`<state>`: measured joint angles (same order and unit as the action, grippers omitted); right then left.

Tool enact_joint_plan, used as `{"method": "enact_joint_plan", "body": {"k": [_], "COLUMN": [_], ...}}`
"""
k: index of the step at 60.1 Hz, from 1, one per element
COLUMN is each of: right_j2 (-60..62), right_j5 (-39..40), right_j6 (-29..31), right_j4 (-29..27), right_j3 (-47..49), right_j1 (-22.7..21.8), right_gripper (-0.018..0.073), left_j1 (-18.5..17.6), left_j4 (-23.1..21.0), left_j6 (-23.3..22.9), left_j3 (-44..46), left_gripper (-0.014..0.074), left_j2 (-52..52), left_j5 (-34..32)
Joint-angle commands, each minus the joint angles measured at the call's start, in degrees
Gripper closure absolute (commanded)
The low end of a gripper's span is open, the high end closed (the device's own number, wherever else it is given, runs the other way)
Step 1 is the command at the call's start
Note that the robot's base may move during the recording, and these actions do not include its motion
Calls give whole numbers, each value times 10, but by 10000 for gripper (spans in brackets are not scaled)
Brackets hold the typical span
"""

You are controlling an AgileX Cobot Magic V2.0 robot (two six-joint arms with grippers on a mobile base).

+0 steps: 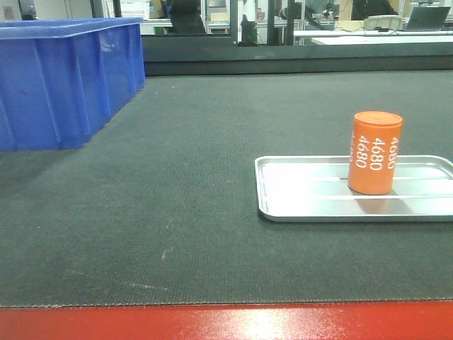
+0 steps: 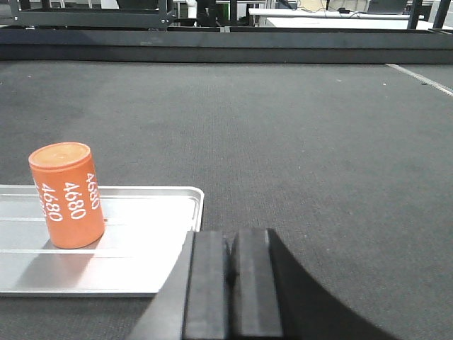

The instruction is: Grab orange capacitor from left shelf to right conveyor

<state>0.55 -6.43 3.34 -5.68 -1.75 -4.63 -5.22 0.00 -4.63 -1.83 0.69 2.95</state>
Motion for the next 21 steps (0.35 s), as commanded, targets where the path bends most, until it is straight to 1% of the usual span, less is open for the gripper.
{"method": "enact_joint_plan", "body": {"k": [1, 21], "right_j2": [12, 12], "right_j5": [56, 56], "right_j6": [0, 0], "right_j4": [0, 0], "right_j3": [-2, -2], "right_j1": [-3, -3], "right_gripper": [510, 510], "left_j1": [0, 0], "left_j4": [0, 0], "left_j6": [0, 0], "left_j3": [3, 3], "left_gripper": [701, 701], "left_j2": [11, 11], "left_j5": [-51, -51]}}
